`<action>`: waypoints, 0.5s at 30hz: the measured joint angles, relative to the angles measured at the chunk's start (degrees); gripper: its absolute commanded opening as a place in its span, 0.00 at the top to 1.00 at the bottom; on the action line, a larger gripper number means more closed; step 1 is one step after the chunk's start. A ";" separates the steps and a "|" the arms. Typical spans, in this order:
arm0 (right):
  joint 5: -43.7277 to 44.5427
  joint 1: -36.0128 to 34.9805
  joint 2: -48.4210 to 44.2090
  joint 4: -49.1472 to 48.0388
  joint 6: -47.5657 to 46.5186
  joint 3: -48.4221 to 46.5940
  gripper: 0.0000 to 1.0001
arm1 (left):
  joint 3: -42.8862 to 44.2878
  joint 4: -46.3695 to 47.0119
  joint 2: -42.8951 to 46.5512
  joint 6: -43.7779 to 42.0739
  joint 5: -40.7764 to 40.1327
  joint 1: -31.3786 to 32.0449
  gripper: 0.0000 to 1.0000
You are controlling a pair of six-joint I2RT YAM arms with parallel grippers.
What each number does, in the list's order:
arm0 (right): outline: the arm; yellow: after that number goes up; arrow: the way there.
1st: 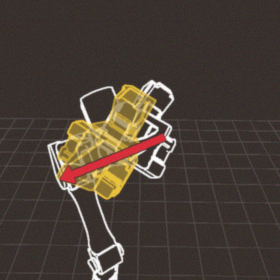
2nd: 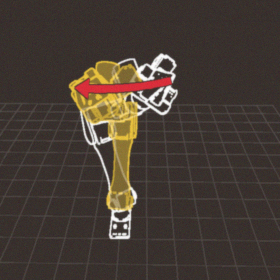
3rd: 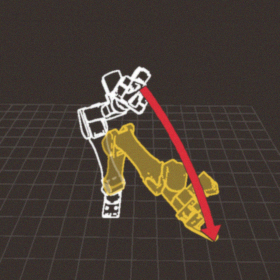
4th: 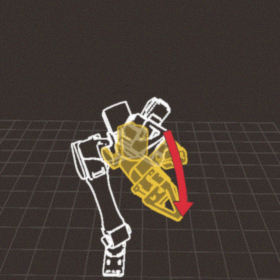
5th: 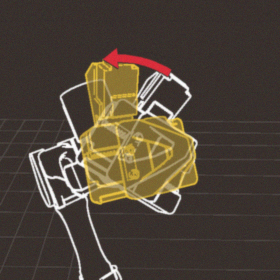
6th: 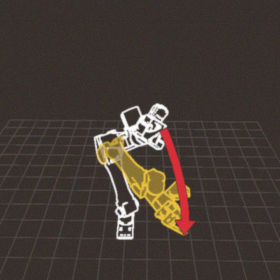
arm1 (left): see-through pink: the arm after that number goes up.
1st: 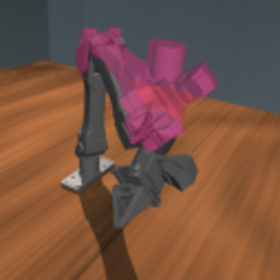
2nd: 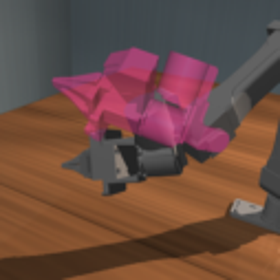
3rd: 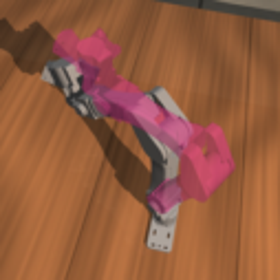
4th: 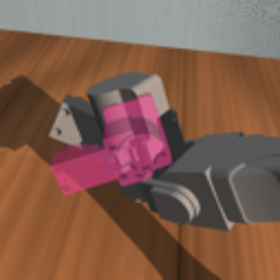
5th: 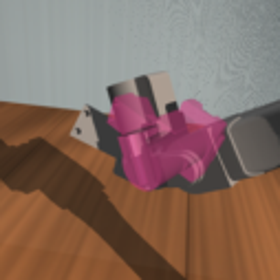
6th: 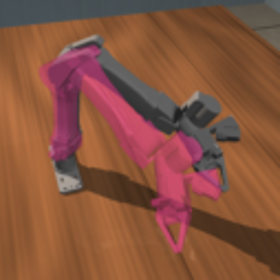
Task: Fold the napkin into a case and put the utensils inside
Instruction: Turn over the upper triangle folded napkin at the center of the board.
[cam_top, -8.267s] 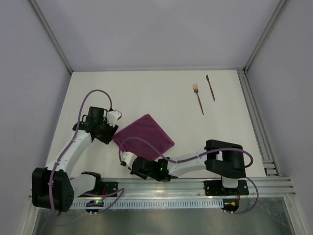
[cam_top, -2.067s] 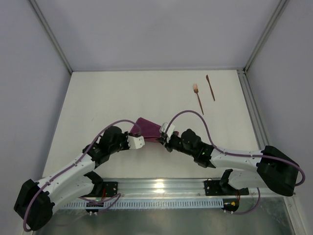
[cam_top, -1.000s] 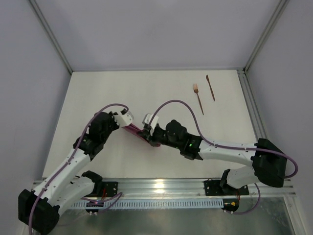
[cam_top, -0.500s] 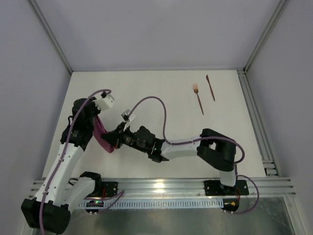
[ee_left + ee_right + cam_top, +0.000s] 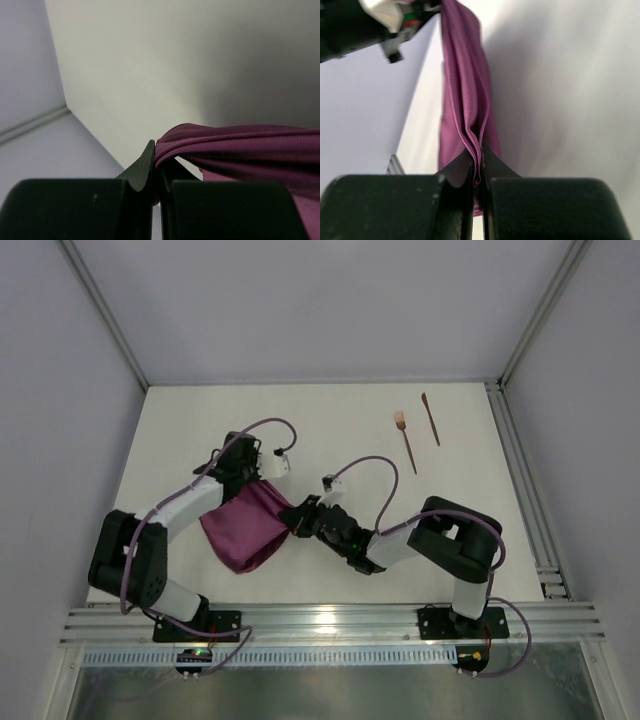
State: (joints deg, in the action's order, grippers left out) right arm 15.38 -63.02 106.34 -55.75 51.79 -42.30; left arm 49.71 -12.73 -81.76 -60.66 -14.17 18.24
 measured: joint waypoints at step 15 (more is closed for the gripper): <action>9.44 4.96 -6.60 -4.96 10.25 21.94 0.96 | 18.67 1.53 -27.67 1.99 0.52 17.05 1.00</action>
State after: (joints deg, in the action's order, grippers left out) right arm 24.82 -58.06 99.74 -60.71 62.04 -20.36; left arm 68.38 -11.20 -109.43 -58.67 -13.65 35.29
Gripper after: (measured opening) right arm 0.056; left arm 0.008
